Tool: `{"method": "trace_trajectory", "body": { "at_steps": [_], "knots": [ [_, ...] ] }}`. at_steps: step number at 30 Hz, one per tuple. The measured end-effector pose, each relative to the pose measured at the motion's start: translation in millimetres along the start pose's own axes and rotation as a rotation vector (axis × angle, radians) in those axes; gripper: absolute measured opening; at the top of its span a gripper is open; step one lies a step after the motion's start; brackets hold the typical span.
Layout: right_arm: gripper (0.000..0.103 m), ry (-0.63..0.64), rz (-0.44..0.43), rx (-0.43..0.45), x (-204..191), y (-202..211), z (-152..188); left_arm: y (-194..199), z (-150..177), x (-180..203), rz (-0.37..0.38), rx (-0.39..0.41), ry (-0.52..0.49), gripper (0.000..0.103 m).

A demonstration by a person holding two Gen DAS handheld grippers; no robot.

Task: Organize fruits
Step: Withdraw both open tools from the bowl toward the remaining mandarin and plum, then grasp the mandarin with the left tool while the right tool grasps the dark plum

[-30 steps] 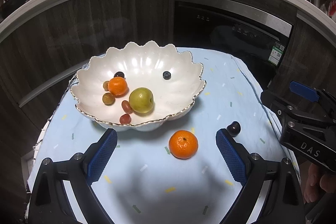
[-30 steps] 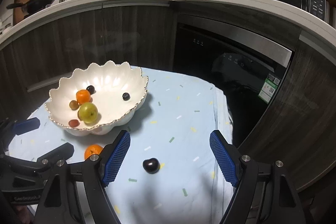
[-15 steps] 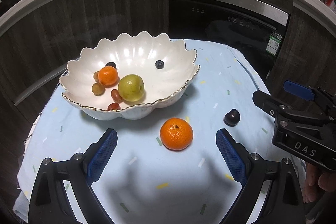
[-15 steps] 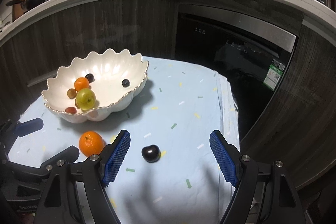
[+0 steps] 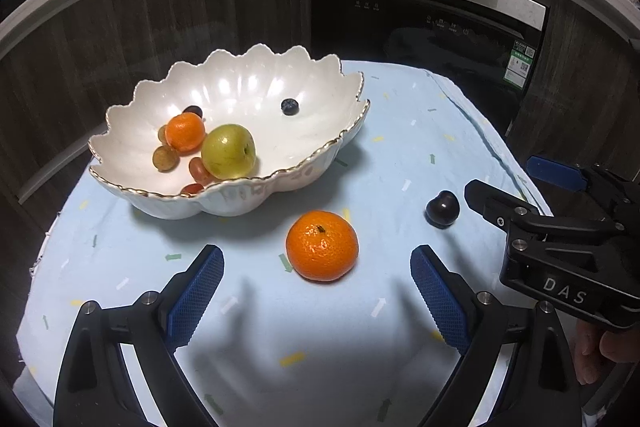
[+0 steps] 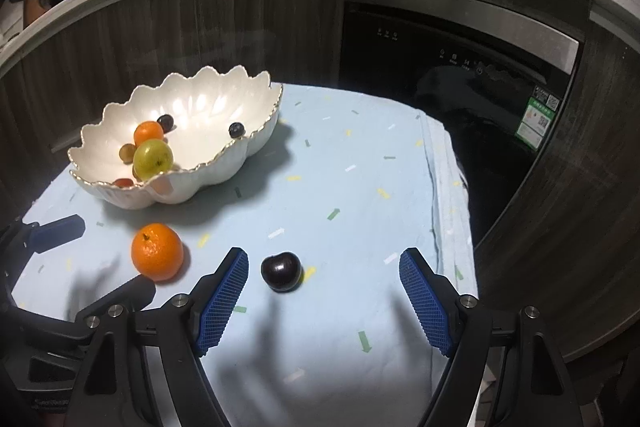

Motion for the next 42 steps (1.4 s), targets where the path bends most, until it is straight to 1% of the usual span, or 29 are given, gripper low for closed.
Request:
{"method": "trace_trajectory", "body": {
  "at_steps": [3,8,15,19,24,29,36,37,38,40,41,42],
  "knots": [
    [0.079,0.005,-0.005,-0.008,1,-6,1,-5,1,0,0.003,-0.009,0.004,0.094],
    [0.079,0.026,-0.018,-0.018,-1,-15,3,-12,4,0,0.009,-0.018,-0.004,0.086],
    [0.078,0.061,-0.044,-0.037,-7,-25,6,-23,6,-1,0.009,-0.042,0.002,0.081],
    [0.076,0.074,-0.059,-0.051,-10,-31,9,-29,7,-1,0.022,-0.063,0.004,0.073],
    [0.074,0.085,-0.086,-0.068,-14,-38,12,-36,5,-4,0.027,-0.091,0.022,0.067],
    [0.069,0.079,-0.102,-0.083,-15,-44,14,-43,4,-6,0.037,-0.119,0.047,0.066],
    [0.06,0.046,-0.131,-0.109,-13,-53,13,-48,1,-4,0.058,-0.122,0.056,0.066],
    [0.057,0.047,-0.136,-0.116,-13,-54,13,-48,0,-5,0.058,-0.121,0.06,0.065],
    [0.054,0.051,-0.139,-0.122,-14,-55,14,-48,-1,-5,0.059,-0.118,0.063,0.062],
    [0.052,0.067,-0.141,-0.124,-18,-56,14,-48,-3,-5,0.056,-0.112,0.061,0.058],
    [0.049,0.075,-0.141,-0.124,-19,-56,13,-49,-4,-4,0.057,-0.113,0.059,0.055],
    [0.048,0.085,-0.14,-0.125,-21,-56,14,-50,-4,-4,0.058,-0.117,0.057,0.053]
  ]
}}
Point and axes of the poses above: each gripper's, at about its wrist camera, not at the fingertips, and y roughly against the way its jaws point, x to its right, z to its underside, the point moved 5 cm from there along -y, roughly the way its jaws point, and after that the axes turned 7 degrees about y, right-handed, at the moved point
